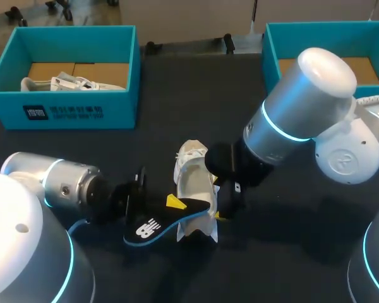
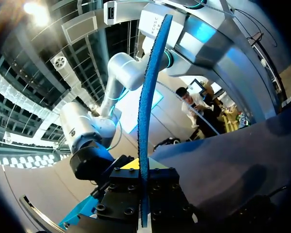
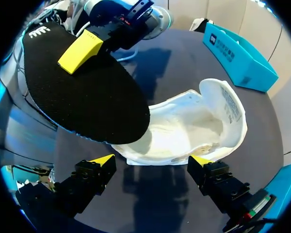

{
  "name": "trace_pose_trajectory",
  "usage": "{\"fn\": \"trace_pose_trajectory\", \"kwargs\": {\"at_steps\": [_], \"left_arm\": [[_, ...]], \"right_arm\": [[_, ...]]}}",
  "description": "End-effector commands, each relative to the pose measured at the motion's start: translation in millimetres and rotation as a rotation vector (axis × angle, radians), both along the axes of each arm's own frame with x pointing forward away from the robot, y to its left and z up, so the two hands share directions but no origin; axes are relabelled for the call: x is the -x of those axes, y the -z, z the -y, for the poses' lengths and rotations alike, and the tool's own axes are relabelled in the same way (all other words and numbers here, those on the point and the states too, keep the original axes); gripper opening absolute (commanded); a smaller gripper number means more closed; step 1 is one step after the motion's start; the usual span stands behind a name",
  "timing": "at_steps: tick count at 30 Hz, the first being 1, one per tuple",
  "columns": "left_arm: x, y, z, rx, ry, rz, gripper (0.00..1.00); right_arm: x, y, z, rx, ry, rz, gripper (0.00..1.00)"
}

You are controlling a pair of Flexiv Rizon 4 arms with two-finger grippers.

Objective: Take the shoe out of the shoebox, open the shoe tongue, remove and reinsert the insole, then place the shoe into the shoebox

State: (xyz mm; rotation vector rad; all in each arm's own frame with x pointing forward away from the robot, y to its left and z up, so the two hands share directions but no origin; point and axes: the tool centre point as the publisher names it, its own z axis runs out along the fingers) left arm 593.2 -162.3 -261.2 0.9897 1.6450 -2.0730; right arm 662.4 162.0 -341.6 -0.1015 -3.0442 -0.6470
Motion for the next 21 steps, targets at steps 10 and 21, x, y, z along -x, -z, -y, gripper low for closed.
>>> {"fn": "trace_pose_trajectory", "kwargs": {"at_steps": [10,21], "left_arm": [[0.0,4.3,11.1,-0.003,-0.022,-0.051,0.00],[-8.7,7.3,17.0,-0.017,-0.068,-0.100,0.00]], "right_arm": [[0.8,1.7,-1.7,0.001,0.002,0.003,1.00],[0.8,1.7,-1.7,0.001,0.002,0.003,1.00]]}}
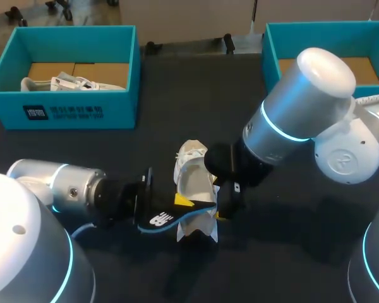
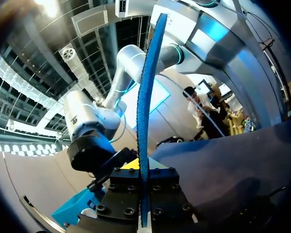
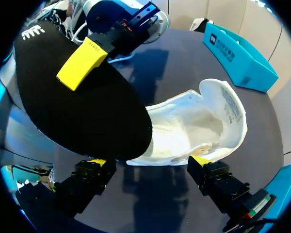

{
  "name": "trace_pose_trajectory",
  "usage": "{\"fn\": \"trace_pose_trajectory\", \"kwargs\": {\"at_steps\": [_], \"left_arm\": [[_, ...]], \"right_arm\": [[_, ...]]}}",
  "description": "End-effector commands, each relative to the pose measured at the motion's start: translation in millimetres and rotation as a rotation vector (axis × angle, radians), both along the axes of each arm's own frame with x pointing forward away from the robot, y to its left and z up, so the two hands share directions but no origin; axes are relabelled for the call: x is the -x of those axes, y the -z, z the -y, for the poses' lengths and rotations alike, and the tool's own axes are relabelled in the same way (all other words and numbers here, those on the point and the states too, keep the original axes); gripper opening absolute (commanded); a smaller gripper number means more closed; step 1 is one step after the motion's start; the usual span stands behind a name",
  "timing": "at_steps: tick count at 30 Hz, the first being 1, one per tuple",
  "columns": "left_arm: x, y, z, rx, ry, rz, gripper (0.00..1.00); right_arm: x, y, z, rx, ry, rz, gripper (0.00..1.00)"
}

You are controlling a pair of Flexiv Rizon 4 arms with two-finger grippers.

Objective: Take the shoe out of the shoebox, open the shoe tongue, remove and reinsert the insole, then place the shoe into the shoebox

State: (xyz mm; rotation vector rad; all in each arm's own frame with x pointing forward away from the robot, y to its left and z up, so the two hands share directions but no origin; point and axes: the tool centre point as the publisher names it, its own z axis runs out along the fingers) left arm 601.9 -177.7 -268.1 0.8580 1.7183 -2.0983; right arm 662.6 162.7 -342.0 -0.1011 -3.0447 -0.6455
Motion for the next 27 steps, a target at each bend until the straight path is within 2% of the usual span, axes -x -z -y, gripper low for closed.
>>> {"fn": "trace_pose_trajectory", "kwargs": {"at_steps": [1,15,27], "left_arm": [[-0.9,0.4,1.2,0.007,-0.017,-0.018,0.00],[-1.9,12.8,-8.9,-0.026,-0.049,-0.071,0.00],[-11.3,20.6,-5.0,-0.037,-0.093,-0.079,0.00]], "right_arm": [[1.0,1.3,-1.0,0.000,0.002,0.002,1.00],[1.0,1.3,-1.0,0.000,0.002,0.002,1.00],[1.0,1.3,-1.0,0.000,0.002,0.002,1.00]]}}
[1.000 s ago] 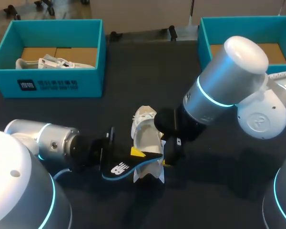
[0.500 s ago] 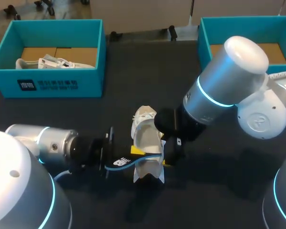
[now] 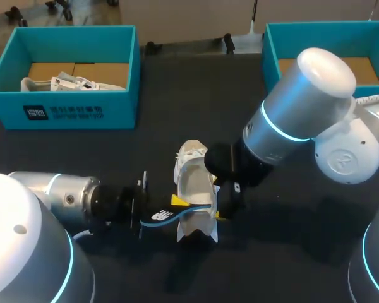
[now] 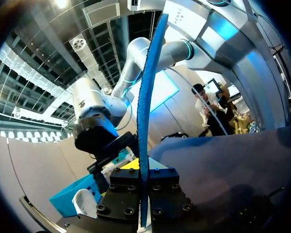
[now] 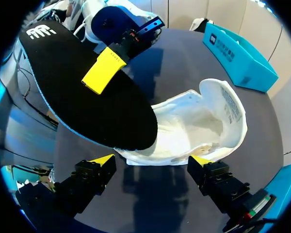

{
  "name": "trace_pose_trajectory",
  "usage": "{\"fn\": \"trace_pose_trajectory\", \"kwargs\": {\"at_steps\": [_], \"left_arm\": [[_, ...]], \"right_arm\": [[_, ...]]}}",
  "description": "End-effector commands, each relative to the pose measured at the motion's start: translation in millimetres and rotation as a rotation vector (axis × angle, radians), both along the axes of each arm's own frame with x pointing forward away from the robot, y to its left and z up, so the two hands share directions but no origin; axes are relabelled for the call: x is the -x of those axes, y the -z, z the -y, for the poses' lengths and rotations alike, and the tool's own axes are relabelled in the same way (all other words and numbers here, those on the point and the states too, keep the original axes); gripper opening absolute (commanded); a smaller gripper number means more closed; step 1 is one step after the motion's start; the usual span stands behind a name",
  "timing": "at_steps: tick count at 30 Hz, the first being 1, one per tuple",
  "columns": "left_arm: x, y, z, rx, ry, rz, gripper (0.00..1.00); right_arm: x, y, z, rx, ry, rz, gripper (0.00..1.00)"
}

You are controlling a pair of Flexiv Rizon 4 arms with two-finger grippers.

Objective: Take the shoe out of the shoebox, open the shoe tongue, remove and reinsert the insole, then place the shoe into the shoebox

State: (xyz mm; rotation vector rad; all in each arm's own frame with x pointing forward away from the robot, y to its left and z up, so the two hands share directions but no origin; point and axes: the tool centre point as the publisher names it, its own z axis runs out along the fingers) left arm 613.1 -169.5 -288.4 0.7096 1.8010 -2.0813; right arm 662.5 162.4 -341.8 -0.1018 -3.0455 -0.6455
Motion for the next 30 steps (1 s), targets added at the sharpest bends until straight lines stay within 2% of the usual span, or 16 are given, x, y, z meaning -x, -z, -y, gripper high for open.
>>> {"fn": "trace_pose_trajectory", "kwargs": {"at_steps": [1,30], "left_arm": [[-1.0,1.1,3.7,-0.003,-0.012,-0.001,0.00],[-33.4,39.4,10.9,-0.084,-0.112,-0.023,0.00]], "right_arm": [[0.9,1.5,-1.3,0.000,0.002,0.002,1.00],[0.9,1.5,-1.3,0.000,0.002,0.002,1.00]]}}
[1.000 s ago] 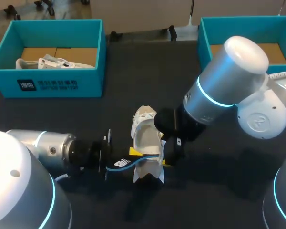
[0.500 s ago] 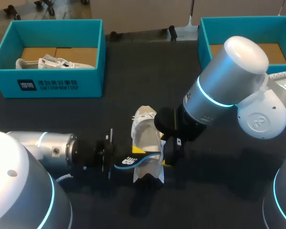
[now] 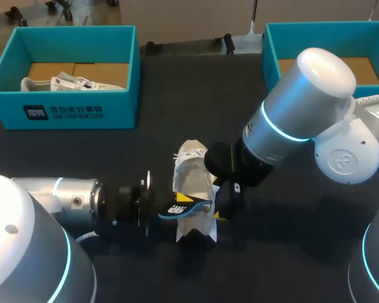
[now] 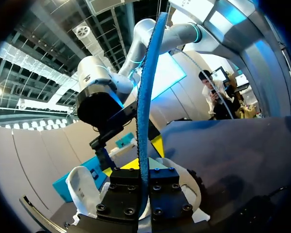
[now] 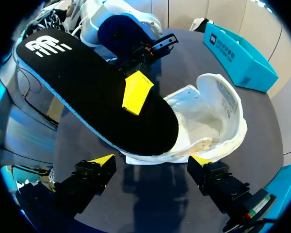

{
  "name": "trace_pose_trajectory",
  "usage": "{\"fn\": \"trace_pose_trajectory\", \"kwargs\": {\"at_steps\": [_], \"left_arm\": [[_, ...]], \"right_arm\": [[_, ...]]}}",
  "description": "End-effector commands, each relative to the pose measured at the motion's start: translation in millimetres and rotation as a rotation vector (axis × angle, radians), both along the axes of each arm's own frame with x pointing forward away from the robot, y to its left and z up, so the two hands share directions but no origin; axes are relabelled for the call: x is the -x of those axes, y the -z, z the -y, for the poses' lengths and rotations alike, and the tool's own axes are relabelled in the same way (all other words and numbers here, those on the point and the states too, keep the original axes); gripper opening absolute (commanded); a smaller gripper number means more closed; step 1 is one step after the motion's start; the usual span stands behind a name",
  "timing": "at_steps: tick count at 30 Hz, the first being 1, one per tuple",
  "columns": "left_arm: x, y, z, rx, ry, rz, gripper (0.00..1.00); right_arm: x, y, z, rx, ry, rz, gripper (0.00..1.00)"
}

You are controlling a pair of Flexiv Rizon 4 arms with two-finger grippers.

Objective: Take the shoe out of the shoebox, open the shoe tongue, remove and reinsert the insole, then place the shoe into the shoebox

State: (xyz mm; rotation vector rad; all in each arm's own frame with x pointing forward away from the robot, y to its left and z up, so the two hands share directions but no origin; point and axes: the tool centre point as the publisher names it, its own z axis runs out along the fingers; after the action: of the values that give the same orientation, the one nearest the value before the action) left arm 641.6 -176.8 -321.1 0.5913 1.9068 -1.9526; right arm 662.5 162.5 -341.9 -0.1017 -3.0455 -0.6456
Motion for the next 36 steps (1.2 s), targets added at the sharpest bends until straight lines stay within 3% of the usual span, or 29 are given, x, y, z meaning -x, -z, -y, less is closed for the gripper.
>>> {"fn": "trace_pose_trajectory", "kwargs": {"at_steps": [1,17,26,27,29,36], "left_arm": [[-7.5,8.1,3.9,0.008,0.009,-0.002,0.00],[-25.8,26.1,13.9,-0.091,-0.035,0.052,0.00],[-16.7,12.6,8.2,-0.069,-0.017,0.061,0.00],[-15.9,11.4,7.7,-0.068,-0.016,0.063,0.11],[-14.5,8.8,6.5,-0.066,-0.015,0.068,0.23],[-6.6,-2.8,6.2,-0.061,-0.014,0.087,0.21]], "right_arm": [[0.9,1.4,-1.2,0.000,0.002,0.002,1.00],[0.9,1.4,-1.2,0.000,0.002,0.002,1.00],[0.9,1.4,-1.2,0.000,0.002,0.002,1.00],[0.9,1.4,-1.2,0.000,0.002,0.002,1.00],[0.9,1.4,-1.2,0.000,0.002,0.002,1.00],[0.9,1.4,-1.2,0.000,0.002,0.002,1.00]]}}
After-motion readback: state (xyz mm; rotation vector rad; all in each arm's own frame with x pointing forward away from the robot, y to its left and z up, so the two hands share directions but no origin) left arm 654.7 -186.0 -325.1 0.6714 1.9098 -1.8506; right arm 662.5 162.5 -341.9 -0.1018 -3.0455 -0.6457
